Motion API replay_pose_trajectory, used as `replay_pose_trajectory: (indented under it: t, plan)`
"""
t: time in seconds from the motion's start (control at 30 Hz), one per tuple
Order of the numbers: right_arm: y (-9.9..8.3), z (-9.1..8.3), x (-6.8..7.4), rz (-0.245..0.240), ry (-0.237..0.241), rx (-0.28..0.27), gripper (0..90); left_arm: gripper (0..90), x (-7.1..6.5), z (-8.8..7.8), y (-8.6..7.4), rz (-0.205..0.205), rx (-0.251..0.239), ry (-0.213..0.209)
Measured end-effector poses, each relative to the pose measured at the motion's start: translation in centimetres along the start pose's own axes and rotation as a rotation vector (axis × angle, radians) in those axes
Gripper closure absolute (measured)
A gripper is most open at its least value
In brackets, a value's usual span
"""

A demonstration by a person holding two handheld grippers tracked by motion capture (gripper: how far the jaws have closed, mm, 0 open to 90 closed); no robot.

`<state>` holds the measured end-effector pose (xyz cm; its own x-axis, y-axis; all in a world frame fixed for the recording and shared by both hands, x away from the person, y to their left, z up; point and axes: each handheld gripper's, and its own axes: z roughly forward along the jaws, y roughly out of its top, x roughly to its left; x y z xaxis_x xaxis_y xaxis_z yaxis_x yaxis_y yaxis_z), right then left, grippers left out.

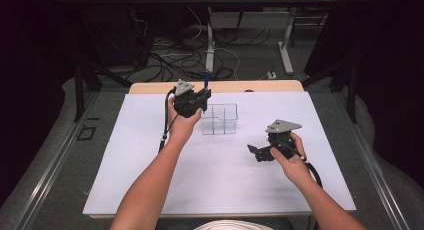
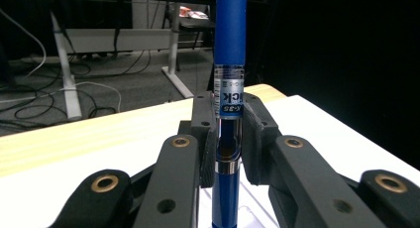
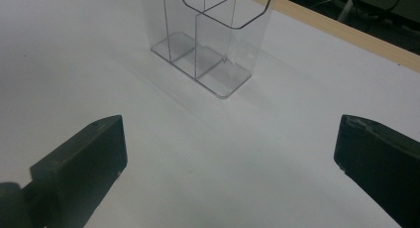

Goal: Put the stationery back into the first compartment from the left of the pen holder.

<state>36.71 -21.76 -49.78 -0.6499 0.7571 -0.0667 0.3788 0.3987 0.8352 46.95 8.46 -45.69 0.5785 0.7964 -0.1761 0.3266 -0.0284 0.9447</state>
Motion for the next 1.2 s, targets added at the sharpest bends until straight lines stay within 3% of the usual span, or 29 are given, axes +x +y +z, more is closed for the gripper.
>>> replay_pose_trajectory:
  t: [0.27,0.43,0.67,0.7,1.07,1.2]
  plan:
    - [-0.1,0.3,0.2,-0.019,0.003,0.016,0.0,79.1,1.1,0.9,-1.2,-0.062,-0.013,0.021]
    - [-0.2,0.3,0.2,-0.017,0.005,0.007,0.0,79.1,1.0,1.5,-1.8,-0.054,-0.002,0.026]
    - [-0.3,0.2,0.1,-0.017,0.011,0.013,0.0,79.0,1.0,2.1,-2.9,-0.073,0.025,0.029]
    - [-0.3,0.2,0.1,-0.019,0.011,0.013,0.0,79.0,1.1,2.0,-3.0,-0.058,0.041,0.029]
    - [-0.4,0.3,0.2,-0.029,0.025,0.015,0.0,78.6,1.0,1.9,-3.1,-0.068,0.079,0.023]
    - [-0.4,0.2,0.2,-0.027,0.023,0.019,0.0,68.5,1.1,1.5,-2.7,-0.103,0.071,-0.006]
